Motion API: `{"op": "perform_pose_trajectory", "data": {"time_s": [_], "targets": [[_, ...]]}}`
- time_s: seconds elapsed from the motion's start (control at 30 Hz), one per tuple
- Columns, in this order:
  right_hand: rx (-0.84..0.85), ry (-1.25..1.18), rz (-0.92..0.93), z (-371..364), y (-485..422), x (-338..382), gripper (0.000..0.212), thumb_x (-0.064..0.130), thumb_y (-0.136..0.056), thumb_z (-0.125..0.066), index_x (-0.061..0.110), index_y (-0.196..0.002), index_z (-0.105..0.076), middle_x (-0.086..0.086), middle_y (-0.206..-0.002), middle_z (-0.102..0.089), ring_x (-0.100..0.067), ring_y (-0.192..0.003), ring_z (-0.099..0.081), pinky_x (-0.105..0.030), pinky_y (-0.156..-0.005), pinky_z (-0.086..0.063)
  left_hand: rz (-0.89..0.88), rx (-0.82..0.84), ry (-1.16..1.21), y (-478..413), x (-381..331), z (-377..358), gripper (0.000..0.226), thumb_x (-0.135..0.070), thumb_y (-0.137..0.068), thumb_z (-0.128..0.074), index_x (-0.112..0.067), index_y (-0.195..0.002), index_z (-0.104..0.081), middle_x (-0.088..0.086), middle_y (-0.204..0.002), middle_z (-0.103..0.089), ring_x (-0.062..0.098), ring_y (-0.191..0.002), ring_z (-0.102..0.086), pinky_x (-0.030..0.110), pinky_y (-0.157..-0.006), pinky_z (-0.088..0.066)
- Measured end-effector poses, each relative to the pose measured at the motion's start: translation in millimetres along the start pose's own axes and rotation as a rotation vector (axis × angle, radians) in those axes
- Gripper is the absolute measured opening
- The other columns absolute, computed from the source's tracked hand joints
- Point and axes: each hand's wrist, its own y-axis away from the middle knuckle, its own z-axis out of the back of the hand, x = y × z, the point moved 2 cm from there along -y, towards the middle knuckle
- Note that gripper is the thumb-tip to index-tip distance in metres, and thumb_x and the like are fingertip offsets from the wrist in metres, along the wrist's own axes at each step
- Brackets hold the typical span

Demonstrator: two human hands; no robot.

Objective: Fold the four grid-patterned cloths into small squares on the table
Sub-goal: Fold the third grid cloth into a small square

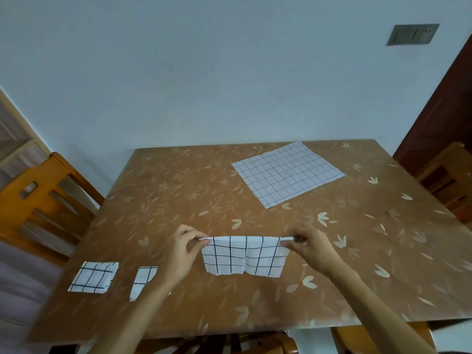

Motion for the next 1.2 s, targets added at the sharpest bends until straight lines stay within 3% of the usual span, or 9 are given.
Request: {"op": "perform_pose_trajectory", "data": {"time_s": [0.1,0.3,0.4,0.53,0.77,0.93,1.03,1.13,1.2], "targets": [[-0.024,-0.086,-0.018,2.1,2.4,2.3,0.016,0.04,-0.088,-0.069,0.024,-0.086,-0.068,0.018,-0.104,-0.059,-0.001,-0.094,-0.056,-0.021,-0.079,-0.043,0.029,0.031,0.098,-0.2,-6.1,4.6,0.005,-0.023,-0.09,-0.069,-0.021,-0.091,-0.074,-0.01,-0.1,-0.067,-0.003,-0.097,-0.06,0.004,-0.084,-0.039],[-0.029,-0.395,-0.089,5.8,3.6,16.0,0.044,0.044,-0.094,-0.06,0.002,-0.081,-0.057,-0.001,-0.066,-0.051,-0.013,-0.062,-0.049,-0.026,-0.06,-0.04,0.262,0.143,0.493,2.6,-23.6,7.3,0.023,-0.029,-0.1,-0.053,-0.012,-0.094,-0.068,0.013,-0.093,-0.071,0.005,-0.079,-0.063,0.014,-0.072,-0.048],[-0.038,-0.559,-0.136,1.7,0.6,19.9,0.037,0.05,-0.092,-0.06,0.013,-0.094,-0.068,-0.013,-0.088,-0.07,-0.027,-0.081,-0.068,-0.038,-0.076,-0.057,0.396,0.253,0.666,6.3,-22.6,-2.9,0.021,-0.027,-0.094,-0.061,-0.015,-0.111,-0.066,0.005,-0.102,-0.076,0.015,-0.094,-0.072,0.029,-0.078,-0.059],[-0.042,-0.637,-0.204,-7.5,0.3,16.2,0.052,0.059,-0.086,-0.062,0.01,-0.1,-0.066,-0.019,-0.099,-0.07,-0.038,-0.092,-0.068,-0.055,-0.086,-0.057,0.43,0.287,0.654,14.9,-8.1,-20.4,0.029,-0.014,-0.088,-0.071,-0.014,-0.117,-0.064,0.004,-0.107,-0.076,0.023,-0.1,-0.072,0.05,-0.091,-0.056],[0.183,-0.491,-0.262,-34.4,6.2,-14.2,0.025,0.013,-0.085,-0.076,0.012,-0.109,-0.07,0.001,-0.101,-0.077,-0.015,-0.092,-0.074,-0.042,-0.089,-0.058,0.508,0.234,0.629,21.8,13.6,-35.1,0.02,-0.017,-0.091,-0.069,-0.016,-0.111,-0.07,-0.004,-0.106,-0.076,0.015,-0.102,-0.071,0.035,-0.089,-0.056],[0.171,-0.356,-0.322,-56.2,0.5,-36.4,0.008,0.02,-0.089,-0.071,0.016,-0.093,-0.077,0.002,-0.087,-0.078,-0.018,-0.083,-0.075,-0.046,-0.083,-0.06,0.546,0.238,0.526,25.8,32.7,-50.4,0.013,-0.023,-0.093,-0.067,-0.017,-0.103,-0.071,-0.007,-0.1,-0.076,0.006,-0.097,-0.07,0.032,-0.09,-0.056],[0.159,-0.308,-0.324,-65.0,-6.4,-38.0,0.019,0.02,-0.093,-0.067,0.025,-0.076,-0.073,0.012,-0.072,-0.075,-0.002,-0.067,-0.07,-0.03,-0.068,-0.057,0.582,0.238,0.465,25.9,42.6,-60.5,0.007,-0.024,-0.094,-0.065,-0.02,-0.09,-0.068,-0.014,-0.085,-0.075,-0.009,-0.085,-0.066,0.018,-0.081,-0.051],[0.15,-0.275,-0.35,-77.9,-15.5,-45.8,0.03,0.02,-0.094,-0.064,0.022,-0.064,-0.062,0.018,-0.053,-0.064,0.005,-0.048,-0.057,-0.014,-0.053,-0.043,0.602,0.221,0.383,23.3,62.1,-72.6,0.024,-0.034,-0.092,-0.067,-0.01,-0.091,-0.069,0.006,-0.091,-0.073,0.012,-0.094,-0.068,0.03,-0.081,-0.05],[0.124,-0.22,-0.362,-87.6,-23.3,-57.5,0.028,0.026,-0.093,-0.063,0.012,-0.069,-0.063,0.006,-0.055,-0.062,-0.002,-0.048,-0.05,-0.023,-0.054,-0.042,0.626,0.218,0.341,20.3,73.2,-79.2,0.019,-0.036,-0.091,-0.067,-0.017,-0.093,-0.069,-0.002,-0.094,-0.072,0.011,-0.096,-0.066,0.033,-0.083,-0.052]]}}
